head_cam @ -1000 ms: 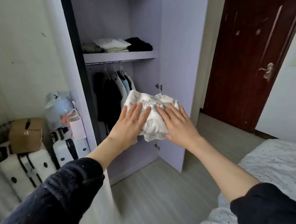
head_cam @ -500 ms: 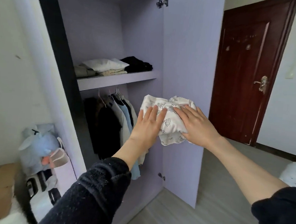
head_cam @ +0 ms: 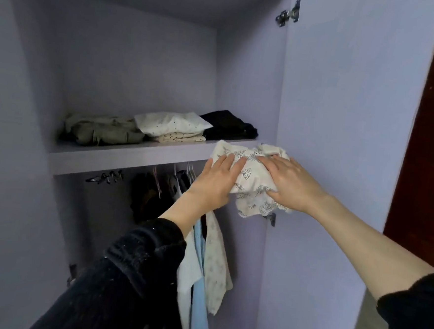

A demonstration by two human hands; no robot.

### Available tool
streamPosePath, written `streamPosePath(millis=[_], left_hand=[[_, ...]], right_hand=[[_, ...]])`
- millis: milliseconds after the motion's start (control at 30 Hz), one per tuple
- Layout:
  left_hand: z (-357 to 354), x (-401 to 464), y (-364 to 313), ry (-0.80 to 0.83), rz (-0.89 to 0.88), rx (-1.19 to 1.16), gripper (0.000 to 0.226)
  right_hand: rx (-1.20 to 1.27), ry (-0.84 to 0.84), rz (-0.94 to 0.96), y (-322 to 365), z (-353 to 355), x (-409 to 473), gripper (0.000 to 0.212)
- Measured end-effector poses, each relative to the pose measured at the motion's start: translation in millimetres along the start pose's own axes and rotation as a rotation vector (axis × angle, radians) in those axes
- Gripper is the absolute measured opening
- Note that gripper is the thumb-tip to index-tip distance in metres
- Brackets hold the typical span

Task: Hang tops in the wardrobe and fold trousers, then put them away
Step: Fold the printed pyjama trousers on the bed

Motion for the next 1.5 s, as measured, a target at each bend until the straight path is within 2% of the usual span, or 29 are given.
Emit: streamPosePath(millis=[267,633,733,833,867,900,967,1000,1033,1067,1100,1133,1200,1233,1267,1367,1500], left_hand=[[9,66,119,0.044,0.117,0.077,0.083],[67,60,353,-0.023,0.421,0.08,0.07],[98,63,409,-0.073,0.486,0.285,0.074],[115,59,453,-0.143,0.542,0.552,0.08],[109,56,466,-0.105,0.564,0.571,0.081],[95,52,478,-0.004,0.596,0.55,0.08],[44,32,499,0.342,0.71,0.364,0.078],[15,18,501,0.534,0.769,0.245,0.078],[-10,4,500,0.685,0.815,0.13,0.079],[-27,-6,499,0.75,0.841,0.03,0.082],[-33,-8,495,0.724,0.847,-0.07,0.083],[-34,-7,495,0.625,0.859,-0.189,0.078],[-23,-2,499,0.323,0.877,-0.359,0.064],[-17,-3,502,0.213,0.875,-0.325,0.062],[-18,-6,501,0.187,0.862,-0.208,0.061],[-43,-15,496,0.351,0.834,0.191,0.052],[-38,-12,489,0.423,0.889,0.269,0.051]], right_hand=[[0.286,-0.033,0.123,13,-16,144,0.073],[0.587,-0.058,0.362,156,-1,369,0.055],[0.595,-0.2,0.362,191,23,423,0.06],[0.468,-0.501,0.325,214,38,455,0.065],[0.493,-0.496,0.349,224,31,463,0.065],[0.574,-0.384,0.392,235,16,471,0.065],[0.699,0.067,0.508,272,-42,473,0.066],[0.669,0.28,0.562,289,-73,464,0.068],[0.617,0.433,0.608,301,-98,456,0.071],[0.615,0.517,0.645,309,-114,451,0.073],[0.653,0.546,0.668,309,-119,450,0.074],[0.734,0.558,0.691,310,-119,453,0.07],[1.015,0.558,0.712,308,-106,459,0.042],[1.111,0.543,0.702,308,-104,461,0.035],[1.115,0.511,0.693,310,-108,461,0.038],[0.756,0.398,0.658,325,-138,455,0.052],[0.725,0.3,0.652,318,-127,444,0.054]])
Point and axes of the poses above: each hand's wrist, its own x-axis towards the middle knuckle, its own z-axis out of the back of the hand, y = z × x, the point moved 9 cm from there along x, towards the middle knuckle, and after that the axes turned 6 degrees about -z, right-handed, at the moved point
